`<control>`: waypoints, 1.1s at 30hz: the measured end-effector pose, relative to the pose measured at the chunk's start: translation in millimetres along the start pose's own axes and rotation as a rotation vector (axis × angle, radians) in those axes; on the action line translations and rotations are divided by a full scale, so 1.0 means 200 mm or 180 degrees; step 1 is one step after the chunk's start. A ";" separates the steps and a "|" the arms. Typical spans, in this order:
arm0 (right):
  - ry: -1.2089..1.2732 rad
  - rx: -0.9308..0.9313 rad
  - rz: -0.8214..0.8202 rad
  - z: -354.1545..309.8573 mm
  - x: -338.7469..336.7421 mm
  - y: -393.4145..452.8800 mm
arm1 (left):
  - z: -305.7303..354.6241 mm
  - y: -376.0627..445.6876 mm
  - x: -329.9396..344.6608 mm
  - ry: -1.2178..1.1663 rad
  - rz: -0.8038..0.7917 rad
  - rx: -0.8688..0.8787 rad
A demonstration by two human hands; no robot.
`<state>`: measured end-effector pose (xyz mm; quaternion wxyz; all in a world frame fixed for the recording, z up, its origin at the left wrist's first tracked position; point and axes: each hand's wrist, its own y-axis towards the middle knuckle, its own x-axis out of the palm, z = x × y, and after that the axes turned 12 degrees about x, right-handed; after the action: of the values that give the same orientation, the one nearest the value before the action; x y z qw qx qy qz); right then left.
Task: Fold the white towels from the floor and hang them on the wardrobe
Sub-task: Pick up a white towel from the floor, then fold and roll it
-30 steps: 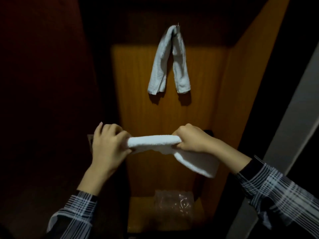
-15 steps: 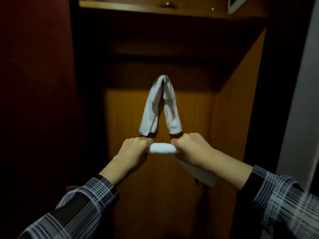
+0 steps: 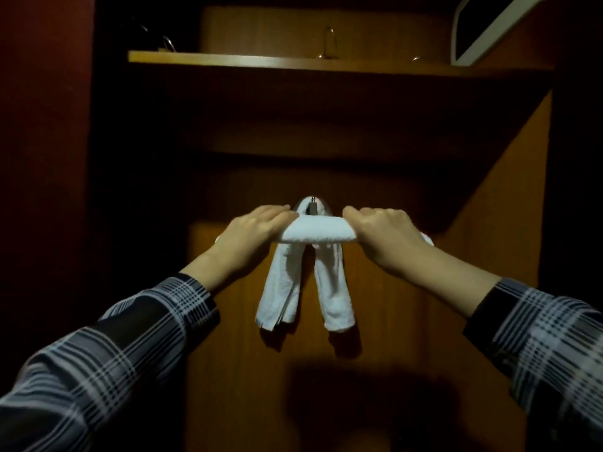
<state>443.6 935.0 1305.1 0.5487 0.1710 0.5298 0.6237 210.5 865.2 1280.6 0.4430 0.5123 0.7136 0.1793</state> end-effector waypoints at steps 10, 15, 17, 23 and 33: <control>-0.0427 0.0368 -0.0159 0.20 0.30 0.57 | -0.47 0.43 0.18 0.0008 -0.0226 -0.0370; -0.0321 0.0283 -0.0390 0.20 0.57 0.70 | -0.62 0.47 0.41 -0.0099 -0.0639 -0.0607; -0.0340 0.0238 -0.0484 0.21 0.69 0.72 | -0.64 0.46 0.51 -0.0245 -0.0602 -0.0578; -0.0339 0.0252 -0.0753 0.20 0.93 0.67 | -0.68 0.41 0.80 -0.0438 -0.0487 -0.0569; -0.0352 0.0422 0.0076 0.12 0.95 0.59 | -0.58 0.34 0.83 -0.0600 -0.0196 -0.0666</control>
<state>338.0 1130.9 1344.6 0.5571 0.2473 0.5368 0.5834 140.7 1063.1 1317.3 0.5642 0.4558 0.6616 0.1901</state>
